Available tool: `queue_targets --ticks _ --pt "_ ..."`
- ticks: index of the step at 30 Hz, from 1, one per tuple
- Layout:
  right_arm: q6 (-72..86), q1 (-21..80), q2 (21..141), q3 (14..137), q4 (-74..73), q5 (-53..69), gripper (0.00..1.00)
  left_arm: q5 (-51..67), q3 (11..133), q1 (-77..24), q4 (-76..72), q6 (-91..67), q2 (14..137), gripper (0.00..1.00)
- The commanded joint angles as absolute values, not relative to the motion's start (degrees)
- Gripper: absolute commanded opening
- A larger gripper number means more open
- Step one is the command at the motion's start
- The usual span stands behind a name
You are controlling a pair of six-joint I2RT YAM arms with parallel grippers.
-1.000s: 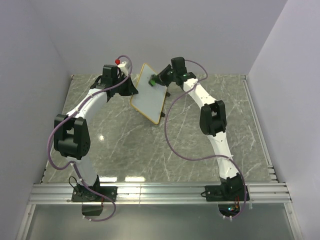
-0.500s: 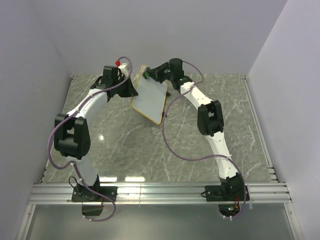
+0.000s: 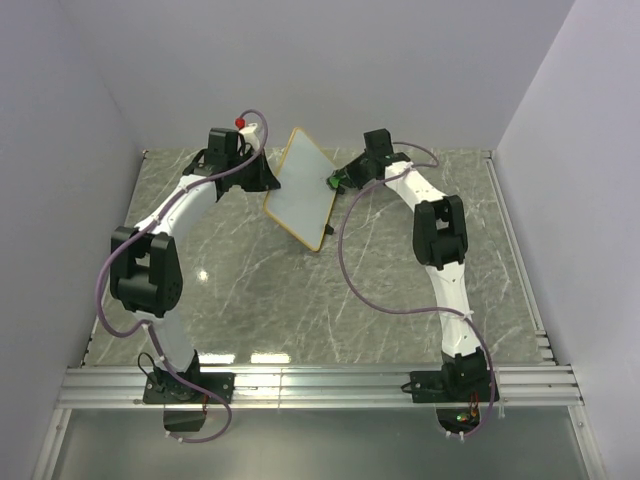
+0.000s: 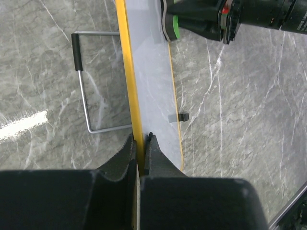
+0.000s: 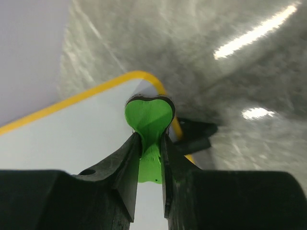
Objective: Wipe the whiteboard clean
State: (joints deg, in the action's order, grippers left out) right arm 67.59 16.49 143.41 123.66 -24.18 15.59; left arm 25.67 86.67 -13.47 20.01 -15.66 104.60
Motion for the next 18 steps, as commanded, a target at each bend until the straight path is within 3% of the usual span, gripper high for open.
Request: queue_targets --ticks 1,18 --pt "63.3 18.9 144.9 125.2 -33.9 14.6 0.00 36.0 84.4 -19.2 31.5 -9.1 109.6 0.00" --pt "71.0 25.5 146.0 134.7 -25.9 22.1 0.00 36.8 84.5 -18.5 30.8 -9.3 110.7 0.00"
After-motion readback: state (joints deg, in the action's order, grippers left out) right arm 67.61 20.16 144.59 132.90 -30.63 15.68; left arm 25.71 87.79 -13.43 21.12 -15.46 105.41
